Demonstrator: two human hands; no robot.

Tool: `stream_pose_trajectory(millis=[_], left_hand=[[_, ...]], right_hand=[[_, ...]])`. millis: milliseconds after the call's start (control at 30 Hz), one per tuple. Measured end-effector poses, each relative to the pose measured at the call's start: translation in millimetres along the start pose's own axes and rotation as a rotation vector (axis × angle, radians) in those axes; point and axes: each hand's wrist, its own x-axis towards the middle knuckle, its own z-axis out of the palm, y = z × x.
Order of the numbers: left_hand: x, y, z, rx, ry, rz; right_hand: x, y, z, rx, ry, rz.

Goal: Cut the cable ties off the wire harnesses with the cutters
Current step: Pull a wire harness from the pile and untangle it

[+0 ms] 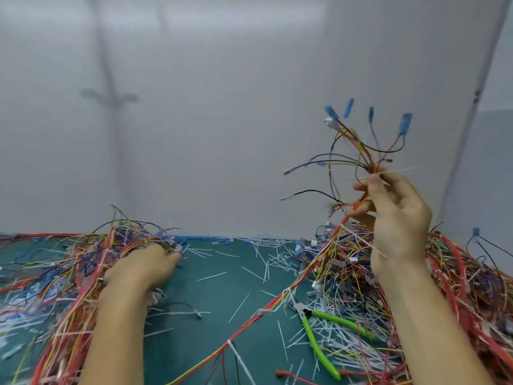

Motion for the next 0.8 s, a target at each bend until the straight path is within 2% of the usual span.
stream_pose_trajectory(millis=[100, 167, 200, 267, 367, 433, 500, 667, 800], left_hand=[[-23, 24, -15, 0.089, 0.094, 0.142], [-44, 47, -21, 0.082, 0.226, 0.257], [-53, 59, -22, -0.004, 0.312, 0.348], [-68, 81, -24, -0.374, 0.378, 0.542], [-86, 102, -28, -1.014, 0.164, 0.683], [-93, 107, -30, -1.19, 0.13, 0.727], [-94, 108, -31, -1.231, 0.126, 0.754], [-91, 103, -28, -1.191, -0.108, 0.746], [-89, 105, -23, -1.302, -0.035, 0.721]], right_hand=[[-9, -3, 10, 0.013, -0.087, 0.049], [-16, -4, 18, 0.002, -0.128, 0.075], [-20, -4, 21, -0.002, -0.145, 0.088], [-28, -5, 27, 0.003, -0.189, 0.113], [-37, -6, 31, 0.018, -0.249, 0.145], [-42, -6, 32, 0.005, -0.294, 0.168], [-46, -4, 33, -0.036, -0.357, 0.179], [-52, -2, 35, -0.169, -0.434, 0.091], [-55, -2, 36, -0.263, -0.403, -0.003]])
